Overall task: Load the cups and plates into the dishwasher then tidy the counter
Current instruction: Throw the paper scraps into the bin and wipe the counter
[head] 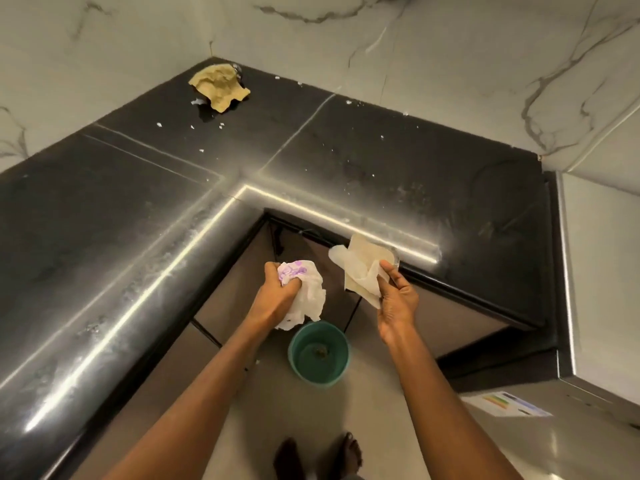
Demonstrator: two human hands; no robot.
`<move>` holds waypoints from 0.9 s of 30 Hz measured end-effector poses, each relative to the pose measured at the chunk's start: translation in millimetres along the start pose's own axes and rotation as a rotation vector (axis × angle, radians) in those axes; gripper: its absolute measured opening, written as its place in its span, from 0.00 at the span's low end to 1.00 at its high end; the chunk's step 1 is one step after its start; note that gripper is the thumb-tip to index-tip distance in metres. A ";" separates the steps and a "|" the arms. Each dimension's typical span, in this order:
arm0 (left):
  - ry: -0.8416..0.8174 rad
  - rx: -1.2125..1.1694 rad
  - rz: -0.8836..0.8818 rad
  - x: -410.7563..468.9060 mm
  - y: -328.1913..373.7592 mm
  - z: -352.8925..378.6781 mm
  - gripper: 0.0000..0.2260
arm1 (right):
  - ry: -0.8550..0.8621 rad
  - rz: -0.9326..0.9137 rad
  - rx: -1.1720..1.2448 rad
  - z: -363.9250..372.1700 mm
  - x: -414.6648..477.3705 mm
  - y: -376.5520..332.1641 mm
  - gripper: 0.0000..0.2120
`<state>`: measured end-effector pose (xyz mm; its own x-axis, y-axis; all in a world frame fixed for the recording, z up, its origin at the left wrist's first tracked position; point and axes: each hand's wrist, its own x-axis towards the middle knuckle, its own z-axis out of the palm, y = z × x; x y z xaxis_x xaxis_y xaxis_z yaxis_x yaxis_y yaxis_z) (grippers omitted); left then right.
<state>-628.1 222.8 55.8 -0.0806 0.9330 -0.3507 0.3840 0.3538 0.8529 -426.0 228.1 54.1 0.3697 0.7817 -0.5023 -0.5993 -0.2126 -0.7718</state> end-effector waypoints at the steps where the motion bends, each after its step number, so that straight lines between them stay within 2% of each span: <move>1: -0.010 0.000 -0.029 2.9 -9.8 10.1 0.20 | 0.010 0.016 -0.034 -11.2 1.7 7.7 0.14; 4: -0.003 0.029 -0.124 9.5 -42.1 37.9 0.10 | 0.039 0.043 -0.176 -43.7 4.1 31.9 0.15; 7: 0.068 0.040 -0.226 20.4 -81.1 67.8 0.08 | 0.069 0.070 -0.308 -81.1 22.0 69.6 0.14; 12: 0.131 0.024 -0.348 42.3 -153.9 107.9 0.14 | 0.162 0.057 -0.418 -127.1 58.0 134.1 0.14; 16: 0.032 -0.092 -0.604 68.2 -225.5 149.4 0.27 | 0.245 0.036 -0.596 -167.5 107.5 203.8 0.12; 18: 0.017 -0.111 -0.646 85.2 -258.3 169.0 0.32 | 0.239 -0.018 -0.702 -180.5 132.0 235.2 0.11; 22: 0.111 0.002 -0.565 123.1 -325.6 209.4 0.23 | 0.240 -0.179 -0.945 -200.6 186.0 301.8 0.13; 25: 0.108 -0.021 -0.604 149.8 -360.8 232.0 0.25 | 0.114 -0.160 -1.122 -206.6 222.1 336.3 0.14; 27: 0.085 -0.048 -0.633 162.9 -380.9 244.7 0.29 | 0.110 -0.149 -1.130 -209.3 242.3 361.7 0.14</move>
<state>-562.4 223.9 -420.8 -0.3519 0.5433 -0.7622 0.1963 0.8390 0.5074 -404.6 217.9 -428.4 0.4766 0.7997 -0.3652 0.4159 -0.5711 -0.7078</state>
